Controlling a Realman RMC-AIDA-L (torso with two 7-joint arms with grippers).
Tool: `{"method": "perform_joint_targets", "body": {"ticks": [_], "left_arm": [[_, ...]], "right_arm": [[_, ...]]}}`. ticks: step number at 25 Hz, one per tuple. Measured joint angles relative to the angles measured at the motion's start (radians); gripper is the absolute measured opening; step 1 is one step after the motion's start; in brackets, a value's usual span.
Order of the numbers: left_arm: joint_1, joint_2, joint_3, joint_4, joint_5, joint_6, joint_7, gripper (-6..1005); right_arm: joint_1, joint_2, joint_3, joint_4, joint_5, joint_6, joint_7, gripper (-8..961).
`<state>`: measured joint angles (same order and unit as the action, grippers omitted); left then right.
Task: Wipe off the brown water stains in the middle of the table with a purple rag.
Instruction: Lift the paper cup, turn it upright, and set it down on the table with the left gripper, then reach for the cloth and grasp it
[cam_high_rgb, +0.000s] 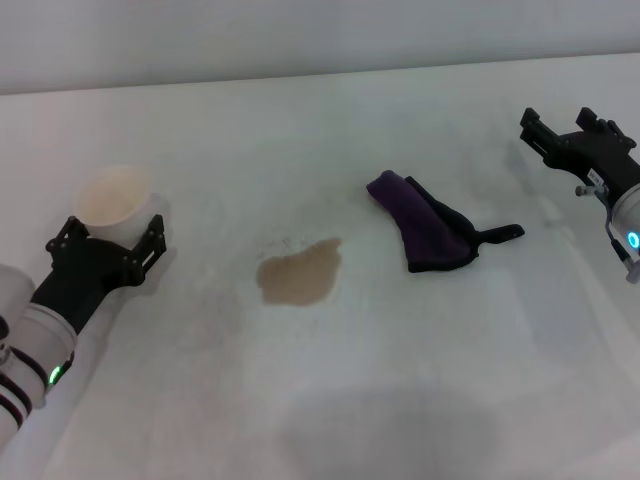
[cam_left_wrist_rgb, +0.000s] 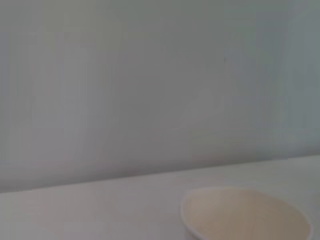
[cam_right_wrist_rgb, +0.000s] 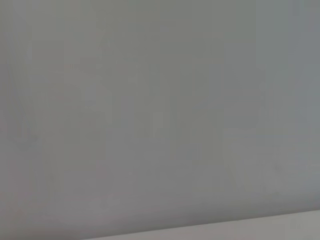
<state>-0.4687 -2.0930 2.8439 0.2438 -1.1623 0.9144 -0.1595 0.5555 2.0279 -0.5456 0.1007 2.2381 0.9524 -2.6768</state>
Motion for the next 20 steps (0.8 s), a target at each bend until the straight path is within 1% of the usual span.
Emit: {"method": "perform_joint_targets", "body": {"ticks": [8,11,16,20], "left_arm": [[0.013,-0.001,0.000,0.019,0.015,-0.004,0.028,761],[0.025,-0.001,0.000,0.028,0.015,-0.002,0.041,778],[0.060,0.002,0.000,0.054,0.024,0.012,0.057,814],[0.099,0.002,0.000,0.066,0.026,0.051,0.069,853]], "right_arm": [[0.001,0.000,-0.004,0.001,0.000,0.000,0.000,868],[0.000,0.000,-0.004,0.001,0.000,0.000,0.000,868],[-0.006,0.000,-0.001,-0.002,0.000,0.000,0.000,867],[-0.008,0.000,-0.004,-0.003,0.000,0.000,0.000,867]]}}
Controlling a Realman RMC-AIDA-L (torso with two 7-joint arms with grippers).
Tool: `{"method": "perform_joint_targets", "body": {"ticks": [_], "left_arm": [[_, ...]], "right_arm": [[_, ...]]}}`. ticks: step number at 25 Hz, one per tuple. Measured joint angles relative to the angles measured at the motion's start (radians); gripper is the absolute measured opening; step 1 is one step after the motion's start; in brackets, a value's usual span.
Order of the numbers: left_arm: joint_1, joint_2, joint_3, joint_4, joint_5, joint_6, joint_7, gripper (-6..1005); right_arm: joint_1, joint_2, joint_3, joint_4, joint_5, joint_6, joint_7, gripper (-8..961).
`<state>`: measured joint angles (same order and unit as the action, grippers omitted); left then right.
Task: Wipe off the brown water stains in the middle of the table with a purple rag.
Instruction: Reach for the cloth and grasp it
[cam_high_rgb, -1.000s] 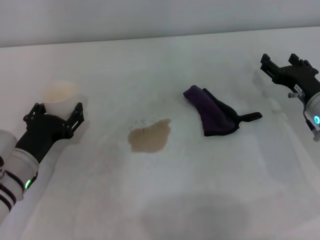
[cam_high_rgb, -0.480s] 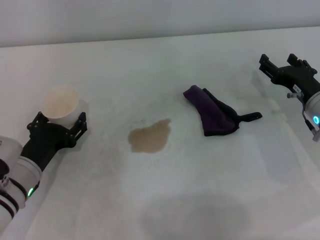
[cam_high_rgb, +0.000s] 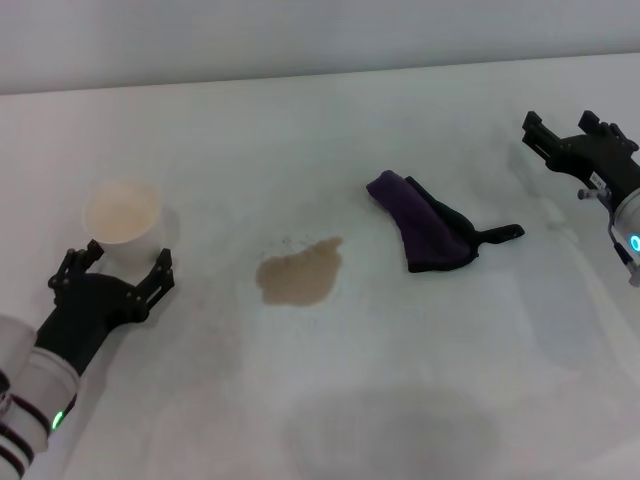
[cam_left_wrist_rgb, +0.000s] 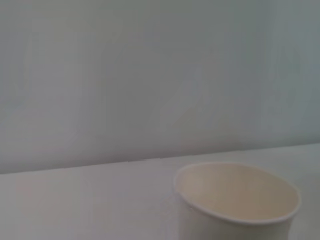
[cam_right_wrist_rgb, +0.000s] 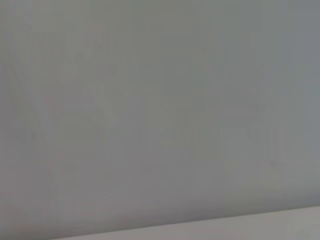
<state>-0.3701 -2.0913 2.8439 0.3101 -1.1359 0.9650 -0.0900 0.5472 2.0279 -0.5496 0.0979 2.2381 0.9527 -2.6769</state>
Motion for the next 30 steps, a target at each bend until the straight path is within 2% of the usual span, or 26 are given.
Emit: {"method": "perform_joint_targets", "body": {"ticks": [4,12,18,21,26,30], "left_arm": [[0.045,0.002,0.000,0.010,0.001,0.044,0.001,892],[0.166,0.002,0.000,0.050,0.001,0.198,-0.006,890],[0.245,0.002,0.000,0.058,-0.006,0.377,-0.016,888],[0.252,0.003,0.000,0.051,-0.010,0.409,-0.026,888],[0.240,0.005,0.000,0.033,-0.056,0.406,-0.047,887],[0.226,0.006,-0.002,0.020,-0.088,0.405,-0.064,887]], "right_arm": [[-0.003,0.000,-0.002,-0.001,0.000,0.000,0.000,867],[-0.002,-0.002,-0.014,0.000,-0.012,0.000,0.042,867],[0.000,-0.008,-0.110,-0.092,-0.234,0.036,0.249,866],[-0.002,-0.012,-0.226,-0.215,-0.361,0.081,0.410,866],[-0.002,-0.020,-0.538,-0.534,-0.553,0.087,0.760,866],[0.002,-0.018,-0.685,-0.769,-0.753,0.061,1.004,866]]}}
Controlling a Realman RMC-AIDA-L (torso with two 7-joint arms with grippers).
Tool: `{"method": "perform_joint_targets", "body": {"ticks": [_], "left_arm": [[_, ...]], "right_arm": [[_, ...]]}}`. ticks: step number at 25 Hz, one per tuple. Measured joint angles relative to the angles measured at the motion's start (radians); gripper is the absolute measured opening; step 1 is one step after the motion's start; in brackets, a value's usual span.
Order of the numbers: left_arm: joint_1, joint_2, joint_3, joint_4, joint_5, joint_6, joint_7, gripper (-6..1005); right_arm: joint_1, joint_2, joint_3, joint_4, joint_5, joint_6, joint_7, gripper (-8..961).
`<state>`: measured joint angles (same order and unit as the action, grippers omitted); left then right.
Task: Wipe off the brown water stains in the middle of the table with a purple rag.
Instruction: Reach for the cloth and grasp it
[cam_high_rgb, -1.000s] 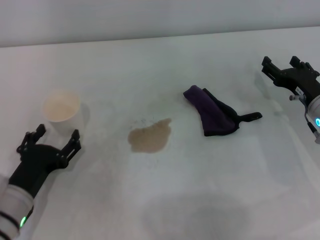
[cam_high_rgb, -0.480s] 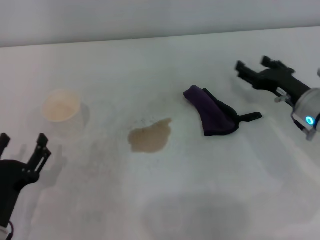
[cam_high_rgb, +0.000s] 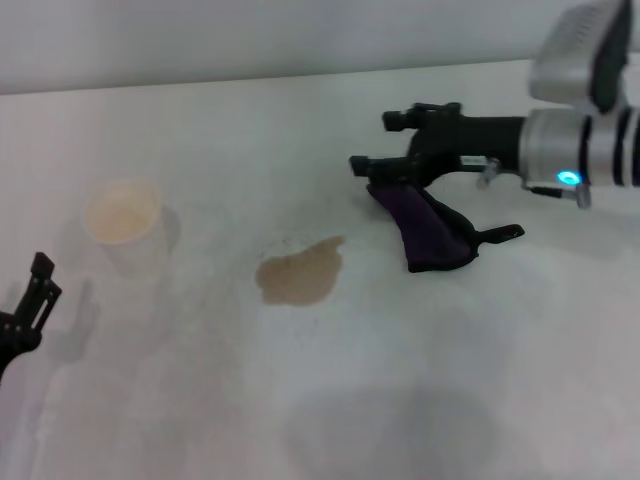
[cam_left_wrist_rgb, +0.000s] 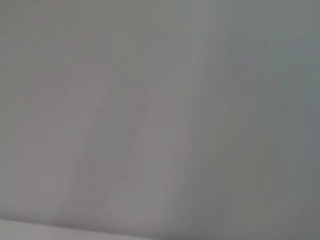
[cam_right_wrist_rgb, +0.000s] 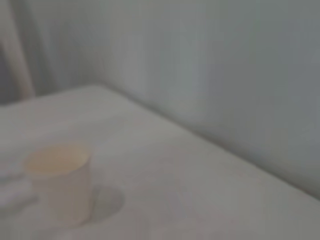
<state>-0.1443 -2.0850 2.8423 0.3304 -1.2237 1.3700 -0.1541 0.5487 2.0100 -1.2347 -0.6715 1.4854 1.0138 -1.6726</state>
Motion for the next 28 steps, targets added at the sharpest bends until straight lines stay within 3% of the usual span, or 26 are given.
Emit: {"method": "perform_joint_targets", "body": {"ticks": [7,13,19,28], "left_arm": [[-0.020,0.000,0.000,-0.031,-0.078,-0.013,-0.021,888],[-0.031,0.000,0.000,-0.065,-0.106,-0.018,-0.043,887],[-0.054,0.000,0.000,-0.082,-0.107,-0.054,-0.043,887],[-0.080,0.001,0.000,-0.090,-0.106,-0.063,-0.042,888]], "right_arm": [[0.034,0.004,-0.139,-0.254,-0.397,-0.035,0.413,866],[0.006,0.005,-0.255,-0.424,-0.707,-0.026,0.712,865],[-0.034,0.005,-0.285,-0.448,-0.727,-0.017,0.743,865],[-0.027,0.007,-0.287,-0.371,-0.728,-0.076,0.746,855]]}}
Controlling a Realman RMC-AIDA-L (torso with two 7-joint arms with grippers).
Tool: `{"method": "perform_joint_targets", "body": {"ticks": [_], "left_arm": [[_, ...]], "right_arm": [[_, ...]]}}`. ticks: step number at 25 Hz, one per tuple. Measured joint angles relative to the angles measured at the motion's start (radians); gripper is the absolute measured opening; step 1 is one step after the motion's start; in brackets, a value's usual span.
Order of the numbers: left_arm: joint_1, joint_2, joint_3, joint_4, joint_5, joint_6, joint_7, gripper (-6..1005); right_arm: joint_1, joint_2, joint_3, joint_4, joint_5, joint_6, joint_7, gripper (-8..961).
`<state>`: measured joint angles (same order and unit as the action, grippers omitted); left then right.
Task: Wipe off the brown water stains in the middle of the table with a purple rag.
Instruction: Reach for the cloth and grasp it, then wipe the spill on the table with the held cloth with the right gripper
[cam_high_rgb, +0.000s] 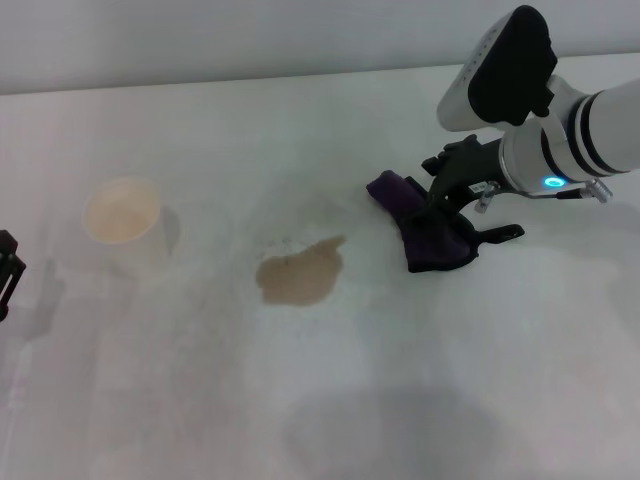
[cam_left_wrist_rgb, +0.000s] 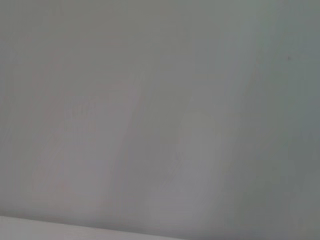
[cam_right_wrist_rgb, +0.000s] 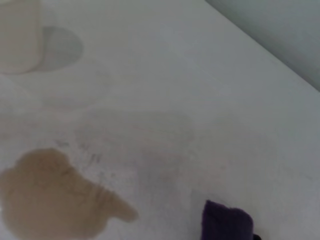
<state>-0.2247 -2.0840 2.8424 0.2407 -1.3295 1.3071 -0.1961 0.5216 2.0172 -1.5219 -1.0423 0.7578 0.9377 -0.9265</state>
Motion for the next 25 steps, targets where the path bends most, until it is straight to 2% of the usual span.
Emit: {"method": "perform_joint_targets", "body": {"ticks": [5,10,18,23,25], "left_arm": [[-0.006,0.001,0.000,-0.005,-0.001,0.000,0.001,888],[-0.015,0.001,0.000,-0.012,-0.002,0.000,0.002,888],[-0.021,0.001,0.000,-0.018,-0.002,0.000,0.002,888],[-0.013,0.001,0.000,-0.025,-0.002,0.001,-0.001,887],[-0.010,0.001,0.000,-0.025,-0.002,0.002,0.000,887]], "right_arm": [[0.000,0.001,-0.001,0.020,0.000,-0.021,-0.001,846],[0.011,0.002,0.000,0.068,0.006,-0.025,0.004,643],[0.012,-0.002,0.010,0.097,0.061,-0.036,0.005,404],[0.007,-0.002,0.011,0.075,0.063,-0.027,0.006,163],[0.003,-0.001,0.010,0.041,0.071,-0.019,0.006,141]]}}
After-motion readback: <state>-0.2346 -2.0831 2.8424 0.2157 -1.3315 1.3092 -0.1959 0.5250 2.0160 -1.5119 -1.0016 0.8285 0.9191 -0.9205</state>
